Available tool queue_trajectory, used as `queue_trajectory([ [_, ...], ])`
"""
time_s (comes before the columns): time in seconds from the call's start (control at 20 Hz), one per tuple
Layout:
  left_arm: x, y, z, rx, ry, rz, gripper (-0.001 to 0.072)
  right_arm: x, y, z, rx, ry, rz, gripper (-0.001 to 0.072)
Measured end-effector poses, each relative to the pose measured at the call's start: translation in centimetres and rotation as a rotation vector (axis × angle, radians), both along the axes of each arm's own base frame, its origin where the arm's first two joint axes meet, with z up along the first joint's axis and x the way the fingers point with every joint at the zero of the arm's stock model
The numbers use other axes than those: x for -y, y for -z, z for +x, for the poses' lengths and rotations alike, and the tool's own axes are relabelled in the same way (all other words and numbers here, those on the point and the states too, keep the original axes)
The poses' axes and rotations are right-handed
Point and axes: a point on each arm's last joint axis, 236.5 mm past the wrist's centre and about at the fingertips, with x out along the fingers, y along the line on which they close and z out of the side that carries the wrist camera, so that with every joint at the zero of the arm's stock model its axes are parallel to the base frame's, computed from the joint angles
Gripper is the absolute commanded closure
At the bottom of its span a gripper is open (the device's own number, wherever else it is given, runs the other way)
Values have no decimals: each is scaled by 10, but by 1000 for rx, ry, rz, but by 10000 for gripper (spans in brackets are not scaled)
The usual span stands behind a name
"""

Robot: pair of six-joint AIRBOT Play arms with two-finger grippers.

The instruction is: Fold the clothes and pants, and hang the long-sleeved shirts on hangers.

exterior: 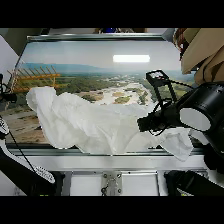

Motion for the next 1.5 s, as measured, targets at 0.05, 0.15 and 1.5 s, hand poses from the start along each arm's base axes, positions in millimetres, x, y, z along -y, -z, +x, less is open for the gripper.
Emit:
queue_trajectory([
  [0.05, -3, 3, 4, 2, 1, 4, 89, 0, 0, 0, 0, 0, 0, 697],
  [0.15, -7, 10, 10, 2, 7, 9, 90, 0, 0, 0, 0, 0, 0, 697],
  [1.5, 8, -20, 18, -3, 14, 0, 695, 0, 0, 0, -1, 0, -1, 697],
])
